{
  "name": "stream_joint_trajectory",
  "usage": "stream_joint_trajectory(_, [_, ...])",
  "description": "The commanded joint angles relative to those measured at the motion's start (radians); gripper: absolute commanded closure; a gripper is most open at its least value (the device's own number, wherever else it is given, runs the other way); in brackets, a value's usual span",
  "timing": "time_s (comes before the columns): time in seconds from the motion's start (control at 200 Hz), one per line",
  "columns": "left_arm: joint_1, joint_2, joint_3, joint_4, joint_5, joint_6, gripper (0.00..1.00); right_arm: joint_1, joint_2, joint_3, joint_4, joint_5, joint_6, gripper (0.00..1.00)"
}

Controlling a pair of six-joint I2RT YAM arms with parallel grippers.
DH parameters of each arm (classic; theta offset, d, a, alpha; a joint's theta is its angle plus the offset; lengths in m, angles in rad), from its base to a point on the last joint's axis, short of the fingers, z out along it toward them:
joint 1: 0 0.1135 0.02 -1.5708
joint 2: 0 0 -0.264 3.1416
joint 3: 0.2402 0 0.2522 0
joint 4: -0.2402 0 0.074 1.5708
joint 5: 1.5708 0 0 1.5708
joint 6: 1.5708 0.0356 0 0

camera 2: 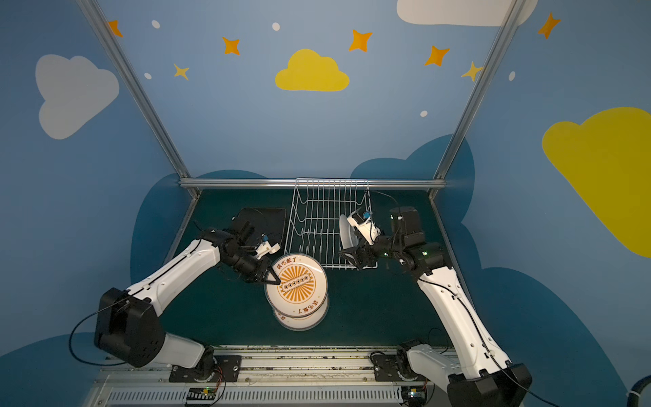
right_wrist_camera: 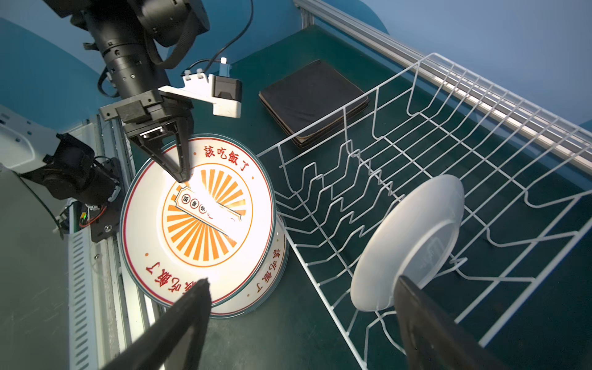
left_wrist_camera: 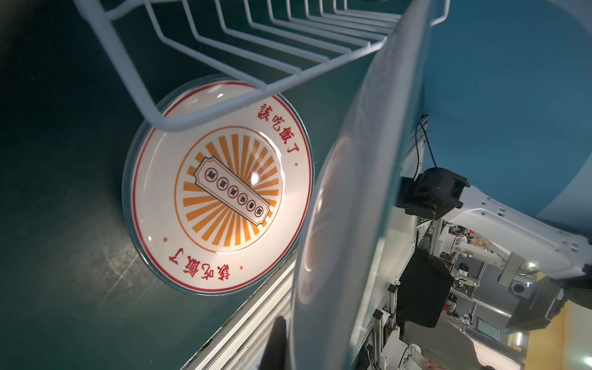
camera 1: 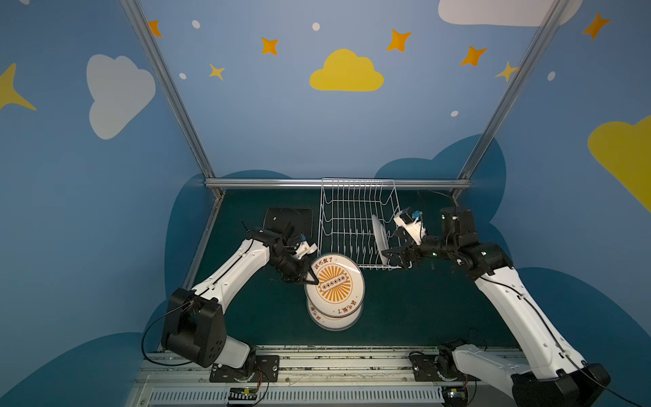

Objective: Unload the plates from the dish rack
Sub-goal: Place the plate among the plates.

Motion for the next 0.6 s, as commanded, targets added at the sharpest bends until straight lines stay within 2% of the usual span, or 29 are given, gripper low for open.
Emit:
stream_joint_trajectory(0.0, [-0.015, 0.024, -0.021, 0.011, 0.021, 0.022, 0.97, 0.014, 0.007, -0.023, -0.033, 0.007, -0.043, 0.11])
stream_joint_trajectory(0.245, [-0.055, 0.080, -0.071, 0.068, 0.032, 0.002, 0.97, 0.037, 0.031, -0.018, -0.032, 0.023, -0.062, 0.11])
stream_joint_trajectory(0.591, [-0.061, 0.164, -0.082, 0.089, -0.010, -0.010, 0.97, 0.050, 0.029, -0.020, -0.021, 0.052, -0.054, 0.11])
